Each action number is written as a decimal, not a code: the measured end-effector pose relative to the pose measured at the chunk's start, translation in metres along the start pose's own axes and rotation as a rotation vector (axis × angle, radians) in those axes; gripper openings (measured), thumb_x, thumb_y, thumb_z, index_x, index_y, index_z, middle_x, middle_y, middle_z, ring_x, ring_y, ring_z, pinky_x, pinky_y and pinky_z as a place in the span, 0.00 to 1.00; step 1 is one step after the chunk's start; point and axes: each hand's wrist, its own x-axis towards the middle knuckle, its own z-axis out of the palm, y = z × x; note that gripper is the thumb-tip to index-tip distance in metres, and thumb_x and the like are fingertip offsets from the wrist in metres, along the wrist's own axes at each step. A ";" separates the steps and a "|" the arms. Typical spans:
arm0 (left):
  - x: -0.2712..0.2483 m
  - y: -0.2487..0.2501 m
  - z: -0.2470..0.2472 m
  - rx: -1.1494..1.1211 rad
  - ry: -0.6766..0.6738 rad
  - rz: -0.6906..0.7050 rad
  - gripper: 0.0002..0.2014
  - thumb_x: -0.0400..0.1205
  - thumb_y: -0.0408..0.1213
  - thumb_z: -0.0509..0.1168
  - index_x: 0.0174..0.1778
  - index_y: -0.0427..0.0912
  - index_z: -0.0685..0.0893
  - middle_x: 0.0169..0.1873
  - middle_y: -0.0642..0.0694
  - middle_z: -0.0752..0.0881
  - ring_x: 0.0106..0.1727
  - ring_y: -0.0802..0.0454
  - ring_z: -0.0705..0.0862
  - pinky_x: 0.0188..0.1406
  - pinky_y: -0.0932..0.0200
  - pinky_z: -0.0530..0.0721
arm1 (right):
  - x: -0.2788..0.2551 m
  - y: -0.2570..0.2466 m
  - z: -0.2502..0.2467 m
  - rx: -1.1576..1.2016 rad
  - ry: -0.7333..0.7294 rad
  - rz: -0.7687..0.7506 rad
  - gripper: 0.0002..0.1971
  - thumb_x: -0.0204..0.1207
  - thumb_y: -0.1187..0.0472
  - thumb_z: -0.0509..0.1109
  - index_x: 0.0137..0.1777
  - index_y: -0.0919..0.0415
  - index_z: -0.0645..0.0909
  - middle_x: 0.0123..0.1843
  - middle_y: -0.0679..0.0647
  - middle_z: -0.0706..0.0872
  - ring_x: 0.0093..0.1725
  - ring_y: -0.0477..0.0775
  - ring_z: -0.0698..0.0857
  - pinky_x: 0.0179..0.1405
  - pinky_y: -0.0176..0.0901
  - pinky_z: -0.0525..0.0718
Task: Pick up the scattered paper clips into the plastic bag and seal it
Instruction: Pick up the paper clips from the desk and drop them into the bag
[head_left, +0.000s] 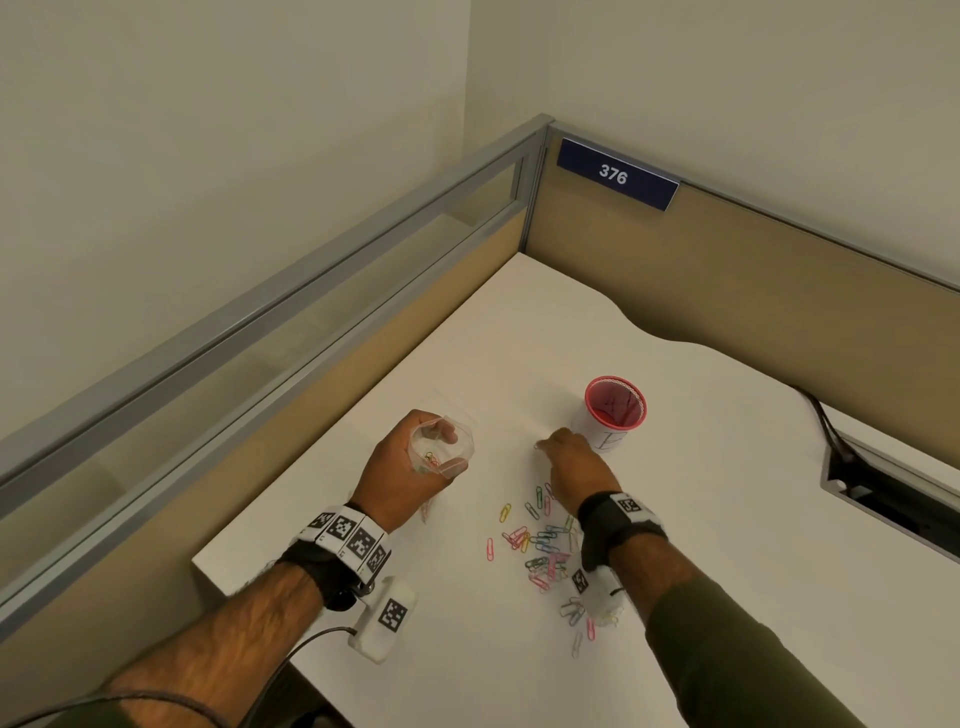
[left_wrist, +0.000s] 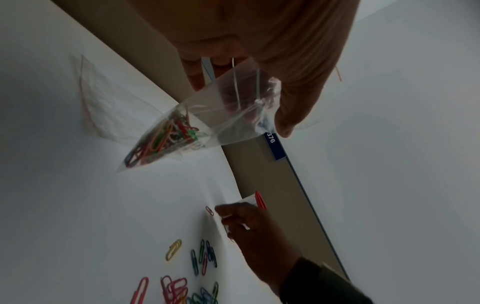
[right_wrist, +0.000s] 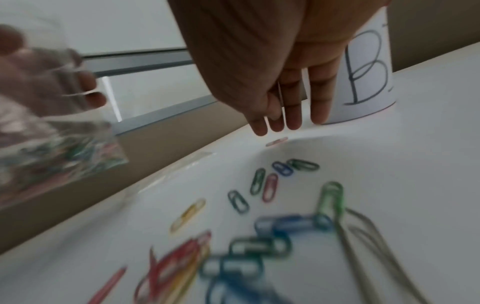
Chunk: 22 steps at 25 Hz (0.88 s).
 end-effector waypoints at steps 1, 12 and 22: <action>0.000 0.002 0.000 0.005 -0.005 0.005 0.18 0.71 0.33 0.80 0.53 0.45 0.82 0.50 0.51 0.88 0.60 0.51 0.85 0.67 0.53 0.81 | 0.007 -0.001 -0.001 0.005 -0.031 0.017 0.28 0.72 0.76 0.60 0.73 0.60 0.73 0.69 0.60 0.75 0.67 0.62 0.75 0.64 0.55 0.81; -0.005 0.004 0.020 -0.004 -0.009 0.012 0.18 0.72 0.31 0.81 0.53 0.46 0.82 0.51 0.50 0.89 0.62 0.50 0.85 0.67 0.50 0.82 | -0.101 0.016 0.025 0.081 -0.069 -0.001 0.15 0.79 0.61 0.66 0.66 0.53 0.80 0.61 0.53 0.79 0.62 0.56 0.78 0.58 0.43 0.79; -0.031 0.013 0.052 -0.018 -0.035 0.047 0.18 0.72 0.31 0.80 0.53 0.45 0.82 0.51 0.49 0.88 0.61 0.51 0.85 0.68 0.53 0.81 | -0.145 0.025 0.041 0.197 -0.054 0.302 0.16 0.77 0.54 0.69 0.62 0.60 0.80 0.59 0.58 0.78 0.59 0.59 0.81 0.58 0.47 0.82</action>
